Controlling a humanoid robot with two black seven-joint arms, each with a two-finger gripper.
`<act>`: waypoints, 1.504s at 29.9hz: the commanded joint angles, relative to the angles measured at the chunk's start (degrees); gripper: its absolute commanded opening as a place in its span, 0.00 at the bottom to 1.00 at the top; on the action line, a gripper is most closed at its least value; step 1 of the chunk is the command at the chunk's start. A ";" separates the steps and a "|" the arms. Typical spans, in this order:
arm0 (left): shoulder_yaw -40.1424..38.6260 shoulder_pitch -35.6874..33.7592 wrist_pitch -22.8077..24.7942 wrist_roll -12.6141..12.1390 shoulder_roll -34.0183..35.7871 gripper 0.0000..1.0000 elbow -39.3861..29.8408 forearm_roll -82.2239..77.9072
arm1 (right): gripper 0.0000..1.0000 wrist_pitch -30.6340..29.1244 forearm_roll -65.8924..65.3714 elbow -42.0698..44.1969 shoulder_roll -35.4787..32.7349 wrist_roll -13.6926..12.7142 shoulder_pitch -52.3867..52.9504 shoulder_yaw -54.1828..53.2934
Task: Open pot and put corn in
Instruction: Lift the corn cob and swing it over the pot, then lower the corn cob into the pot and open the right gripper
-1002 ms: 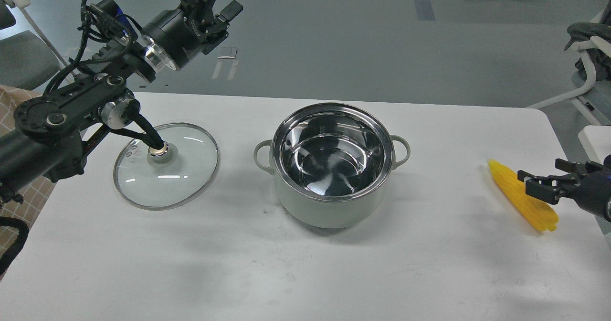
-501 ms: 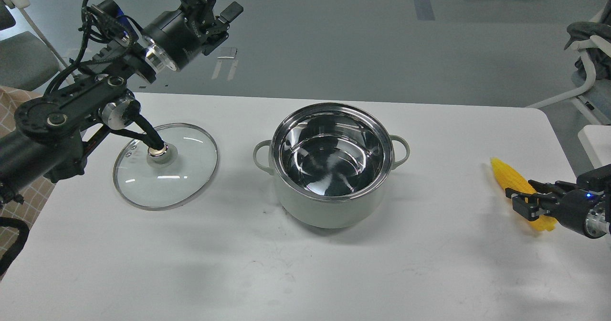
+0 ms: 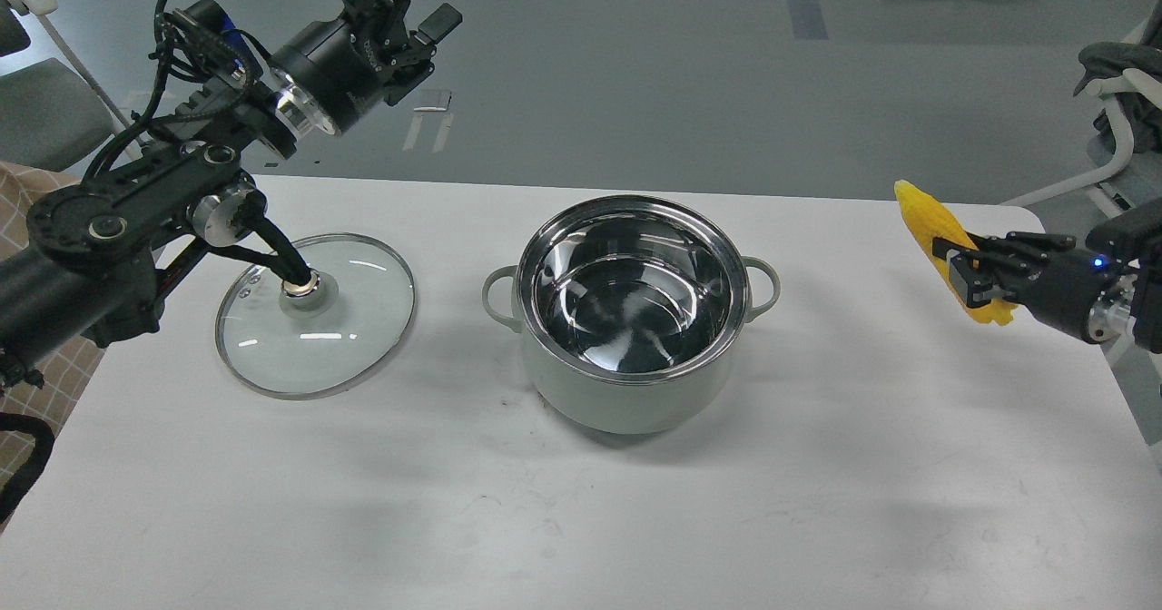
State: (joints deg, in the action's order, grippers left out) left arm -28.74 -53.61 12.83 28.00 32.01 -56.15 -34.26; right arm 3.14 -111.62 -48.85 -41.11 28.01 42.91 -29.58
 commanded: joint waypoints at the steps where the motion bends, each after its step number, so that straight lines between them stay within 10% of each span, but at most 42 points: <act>1: 0.09 -0.09 0.00 0.00 -0.02 0.95 0.07 -0.01 | 0.12 -2.60 1.41 -3.34 0.06 -0.01 6.99 0.48; 18: 0.35 -0.09 0.00 0.00 -0.02 0.95 0.07 -0.01 | 0.13 -7.88 10.46 -6.86 15.61 -0.01 33.55 22.44; 45: 0.18 0.18 0.09 0.00 0.25 0.95 0.07 -0.01 | 0.17 -13.42 10.37 -6.35 24.58 -0.01 31.71 34.59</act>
State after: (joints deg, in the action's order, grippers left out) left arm -28.56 -53.53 12.92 28.00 32.25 -56.07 -34.28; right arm -10.33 -101.25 -56.99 -18.10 28.00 75.02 4.83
